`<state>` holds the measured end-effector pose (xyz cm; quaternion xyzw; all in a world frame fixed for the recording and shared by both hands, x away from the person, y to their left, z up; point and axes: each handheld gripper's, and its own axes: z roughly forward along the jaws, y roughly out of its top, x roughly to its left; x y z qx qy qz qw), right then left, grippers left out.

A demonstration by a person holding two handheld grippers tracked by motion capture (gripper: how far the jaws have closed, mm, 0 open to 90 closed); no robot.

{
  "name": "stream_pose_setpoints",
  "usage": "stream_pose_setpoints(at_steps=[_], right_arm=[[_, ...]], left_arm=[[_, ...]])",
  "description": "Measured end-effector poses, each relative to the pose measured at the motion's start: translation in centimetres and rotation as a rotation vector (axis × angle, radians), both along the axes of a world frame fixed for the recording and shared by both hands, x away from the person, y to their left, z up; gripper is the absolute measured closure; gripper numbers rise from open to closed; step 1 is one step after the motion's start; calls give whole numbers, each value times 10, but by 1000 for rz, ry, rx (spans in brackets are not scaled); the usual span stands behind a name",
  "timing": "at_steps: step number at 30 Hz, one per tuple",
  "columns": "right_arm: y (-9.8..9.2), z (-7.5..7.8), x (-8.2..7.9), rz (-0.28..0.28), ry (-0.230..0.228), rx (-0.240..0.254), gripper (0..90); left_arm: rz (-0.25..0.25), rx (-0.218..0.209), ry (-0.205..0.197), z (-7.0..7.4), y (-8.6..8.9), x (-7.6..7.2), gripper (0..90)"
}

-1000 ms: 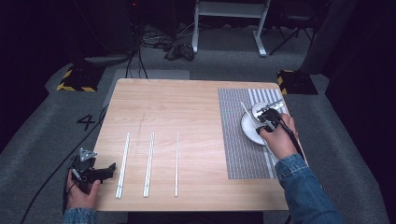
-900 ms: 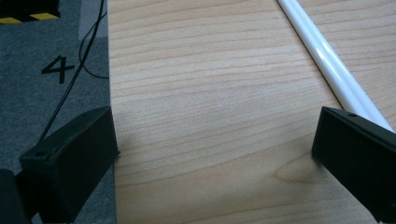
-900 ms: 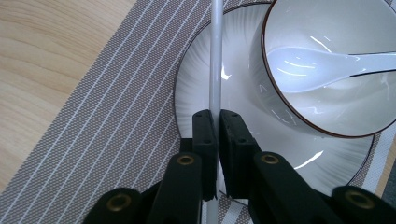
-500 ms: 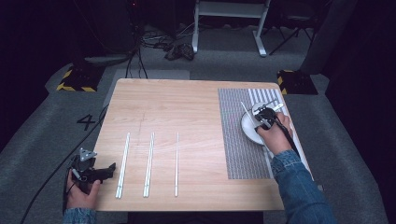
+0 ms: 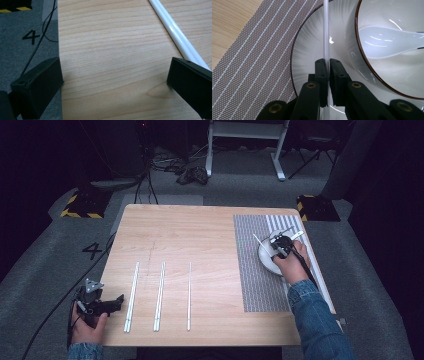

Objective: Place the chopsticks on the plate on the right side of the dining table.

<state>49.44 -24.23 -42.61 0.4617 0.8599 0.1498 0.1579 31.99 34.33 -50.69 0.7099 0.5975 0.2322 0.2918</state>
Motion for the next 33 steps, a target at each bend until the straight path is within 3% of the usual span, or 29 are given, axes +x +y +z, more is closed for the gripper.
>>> stream_pose_setpoints(at_steps=[10, 17, 18, 20, 23, 33], right_arm=[[0, -9, 3, 9, -18, 4, 851], [0, -1, -5, 1, -76, 28, 634], [-1, 5, -10, -8, -103, 43, 567], [-1, 6, -13, -9, -108, 47, 550], [-5, 16, -30, -17, -155, 69, 492], [-31, 20, -67, -73, -199, 104, 514]], left_arm=[[0, 0, 0, 0, 0, 0, 1], [-1, 0, 0, 0, 0, 0, 1], [-2, 0, 0, 0, 0, 0, 1], [-2, 0, 0, 0, 0, 0, 1], [-2, 0, 0, 0, 0, 0, 1], [-3, 0, 0, 0, 0, 0, 1]])
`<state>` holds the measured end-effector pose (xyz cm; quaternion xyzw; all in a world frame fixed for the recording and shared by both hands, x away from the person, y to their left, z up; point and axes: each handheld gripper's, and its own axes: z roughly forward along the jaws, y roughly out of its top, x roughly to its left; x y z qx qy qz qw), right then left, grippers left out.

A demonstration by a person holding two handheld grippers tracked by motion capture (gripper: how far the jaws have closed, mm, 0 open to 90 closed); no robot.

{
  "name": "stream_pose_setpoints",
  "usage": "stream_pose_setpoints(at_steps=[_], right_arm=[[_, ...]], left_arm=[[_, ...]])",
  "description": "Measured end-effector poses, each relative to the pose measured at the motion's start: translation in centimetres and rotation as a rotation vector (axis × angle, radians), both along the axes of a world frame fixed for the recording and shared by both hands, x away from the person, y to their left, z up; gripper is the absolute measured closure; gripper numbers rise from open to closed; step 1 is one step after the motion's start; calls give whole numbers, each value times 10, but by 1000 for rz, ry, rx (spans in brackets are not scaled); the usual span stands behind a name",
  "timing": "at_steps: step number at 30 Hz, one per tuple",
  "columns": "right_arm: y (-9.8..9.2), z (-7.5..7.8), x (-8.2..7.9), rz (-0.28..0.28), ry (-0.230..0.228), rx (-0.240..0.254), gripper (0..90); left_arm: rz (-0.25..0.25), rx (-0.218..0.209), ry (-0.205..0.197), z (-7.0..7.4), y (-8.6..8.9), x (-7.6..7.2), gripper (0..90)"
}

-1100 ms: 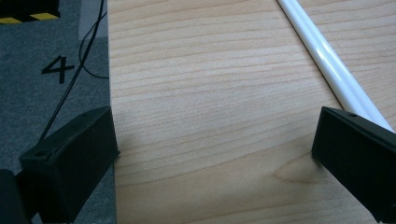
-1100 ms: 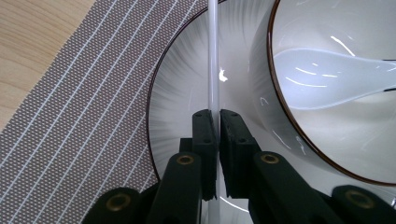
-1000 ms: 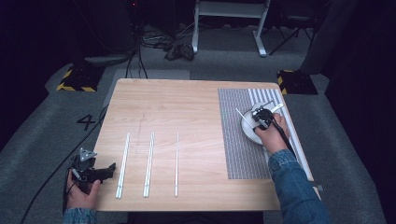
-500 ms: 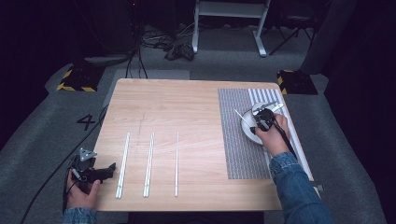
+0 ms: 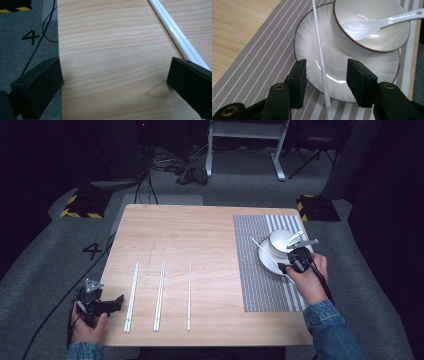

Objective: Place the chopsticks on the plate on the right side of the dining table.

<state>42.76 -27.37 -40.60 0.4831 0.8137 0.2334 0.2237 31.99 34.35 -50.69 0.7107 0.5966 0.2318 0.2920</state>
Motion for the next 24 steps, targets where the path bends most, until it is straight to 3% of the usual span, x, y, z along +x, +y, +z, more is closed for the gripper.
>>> stream_pose_setpoints(at_steps=[8, 16, 24], right_arm=[[-23, -29, -31, -54, -21, 46, 505], [-39, -52, -41, -82, 20, 73, 523], [-47, -61, -36, -105, 45, 73, 583]], left_arm=[[-6, 4, 2, 0, 1, 1, 1], [-5, 4, 2, 0, 0, 1, 1], [-5, 4, 2, 0, 0, 1, 1]])
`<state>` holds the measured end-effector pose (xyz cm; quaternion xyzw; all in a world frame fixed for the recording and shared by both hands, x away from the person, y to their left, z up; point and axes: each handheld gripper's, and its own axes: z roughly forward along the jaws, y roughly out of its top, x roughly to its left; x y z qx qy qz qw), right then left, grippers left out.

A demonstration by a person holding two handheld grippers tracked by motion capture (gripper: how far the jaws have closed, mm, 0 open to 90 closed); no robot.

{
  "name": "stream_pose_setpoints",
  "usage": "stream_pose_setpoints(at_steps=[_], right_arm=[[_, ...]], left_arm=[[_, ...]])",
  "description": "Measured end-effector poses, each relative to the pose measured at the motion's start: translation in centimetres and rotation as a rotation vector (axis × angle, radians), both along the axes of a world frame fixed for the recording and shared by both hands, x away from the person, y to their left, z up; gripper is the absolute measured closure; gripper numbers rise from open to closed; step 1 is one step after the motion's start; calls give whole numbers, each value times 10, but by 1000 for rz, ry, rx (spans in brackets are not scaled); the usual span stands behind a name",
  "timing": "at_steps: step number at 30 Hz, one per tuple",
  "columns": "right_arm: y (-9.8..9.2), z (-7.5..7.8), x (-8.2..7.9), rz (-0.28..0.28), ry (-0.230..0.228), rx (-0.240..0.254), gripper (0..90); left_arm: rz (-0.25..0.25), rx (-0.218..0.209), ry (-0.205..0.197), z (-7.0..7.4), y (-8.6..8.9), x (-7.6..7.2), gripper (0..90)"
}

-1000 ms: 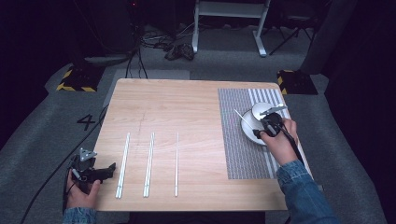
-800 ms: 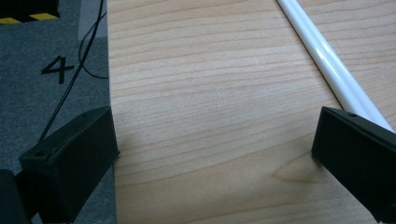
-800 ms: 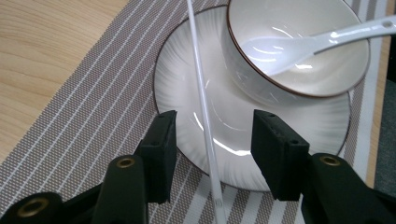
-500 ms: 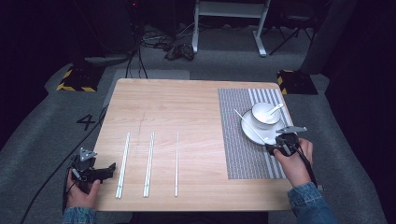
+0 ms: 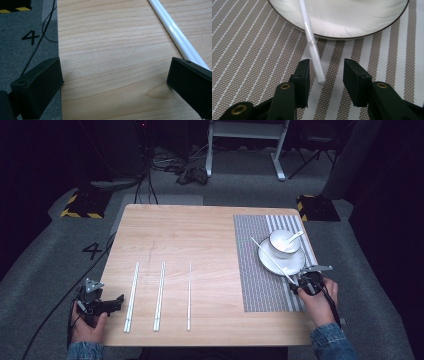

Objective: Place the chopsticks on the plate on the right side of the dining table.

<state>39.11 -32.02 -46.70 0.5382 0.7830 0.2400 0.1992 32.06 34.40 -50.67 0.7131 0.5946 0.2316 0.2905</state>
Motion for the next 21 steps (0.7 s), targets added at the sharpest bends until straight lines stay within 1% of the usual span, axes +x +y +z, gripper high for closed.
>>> stream_pose_setpoints(at_steps=[1, 3, 4, 5, 6, 10, 12, 13, 15, 21], right_arm=[[-4, -1, 2, -7, 5, 3, 583], [-5, -1, 3, -8, 7, 4, 583], [-10, -1, 6, -22, 9, 5, 587], [-10, -1, 6, -22, 9, 5, 587], [-14, 0, 8, -35, 9, 10, 598], [-21, 2, 13, -48, 8, 7, 621], [-29, 3, 19, -66, 16, 8, 649], [-29, 3, 19, -66, 16, 8, 649], [-36, 2, 24, -65, 34, 19, 676], [-43, 3, 31, -89, 30, 14, 683]], left_arm=[[0, 0, 0, 0, 0, 0, 1], [0, 0, 0, 0, 0, 0, 1], [0, 0, 0, 0, 0, 0, 1], [0, 0, 0, 0, 0, 0, 1], [0, 0, 0, 0, 0, 0, 1], [1, 0, 0, 0, 0, 0, 1], [1, 0, 0, 0, 0, 0, 1], [2, -1, 0, 0, 0, 0, 1], [2, -1, 0, 0, 0, 0, 1], [7, -4, -2, 0, -1, -1, 1]])
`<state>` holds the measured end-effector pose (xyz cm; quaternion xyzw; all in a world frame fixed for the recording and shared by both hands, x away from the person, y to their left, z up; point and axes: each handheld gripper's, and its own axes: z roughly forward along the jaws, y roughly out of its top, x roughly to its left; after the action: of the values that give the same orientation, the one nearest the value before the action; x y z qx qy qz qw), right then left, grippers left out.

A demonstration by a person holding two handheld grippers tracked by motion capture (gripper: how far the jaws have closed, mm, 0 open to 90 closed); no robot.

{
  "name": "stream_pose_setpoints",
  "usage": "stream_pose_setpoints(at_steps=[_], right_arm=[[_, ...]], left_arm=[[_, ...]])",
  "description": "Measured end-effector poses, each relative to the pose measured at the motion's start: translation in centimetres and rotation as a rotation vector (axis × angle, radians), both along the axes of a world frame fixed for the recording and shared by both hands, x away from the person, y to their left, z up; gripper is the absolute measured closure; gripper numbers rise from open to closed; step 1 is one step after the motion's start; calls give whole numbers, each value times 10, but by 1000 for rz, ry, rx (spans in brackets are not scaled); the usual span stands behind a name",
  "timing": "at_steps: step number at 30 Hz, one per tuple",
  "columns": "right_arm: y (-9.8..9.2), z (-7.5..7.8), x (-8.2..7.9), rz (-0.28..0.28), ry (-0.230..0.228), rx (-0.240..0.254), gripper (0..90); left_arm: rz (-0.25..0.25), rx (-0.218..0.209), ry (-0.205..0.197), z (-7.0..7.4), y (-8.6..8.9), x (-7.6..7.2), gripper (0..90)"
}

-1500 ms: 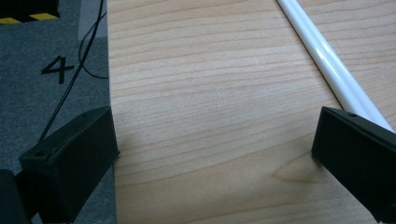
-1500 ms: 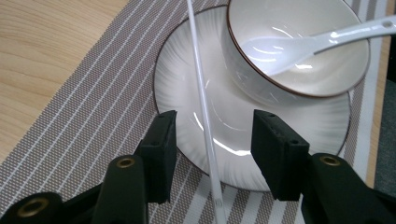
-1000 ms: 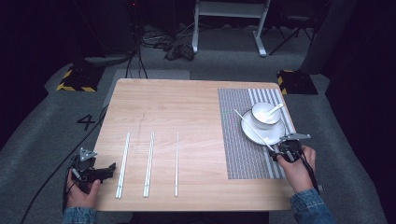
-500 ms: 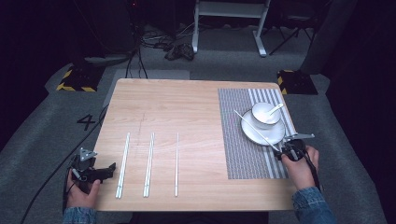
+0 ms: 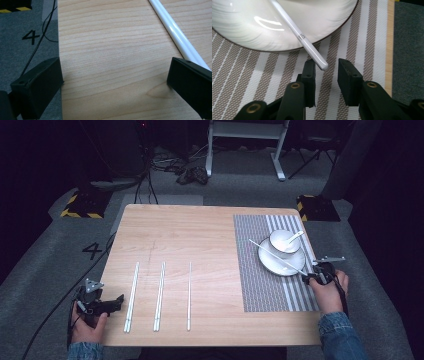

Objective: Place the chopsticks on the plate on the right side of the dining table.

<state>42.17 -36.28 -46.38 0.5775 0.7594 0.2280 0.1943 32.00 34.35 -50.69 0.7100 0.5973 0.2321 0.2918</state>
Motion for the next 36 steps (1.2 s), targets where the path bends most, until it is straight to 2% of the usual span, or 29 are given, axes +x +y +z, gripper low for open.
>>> stream_pose_setpoints(at_steps=[14, 22, 24, 26, 31, 36], right_arm=[[-22, 2, 29, -92, -5, -24, 665], [-27, 4, 43, -118, -8, -44, 661], [-28, 5, 45, -128, -15, -45, 660], [-28, 3, 49, -135, -35, -69, 653], [-27, 1, 49, -134, -29, -69, 653], [-28, 5, 38, -116, -51, -76, 626]], left_arm=[[1, 0, 0, 0, 0, 0, 1], [0, 2, 2, 0, 0, 0, 1], [0, 2, 2, 0, 0, 0, 1], [1, 1, 1, 0, 0, 0, 2], [2, 0, 0, 0, 0, 0, 1], [2, 0, 0, 0, 0, 0, 1]])
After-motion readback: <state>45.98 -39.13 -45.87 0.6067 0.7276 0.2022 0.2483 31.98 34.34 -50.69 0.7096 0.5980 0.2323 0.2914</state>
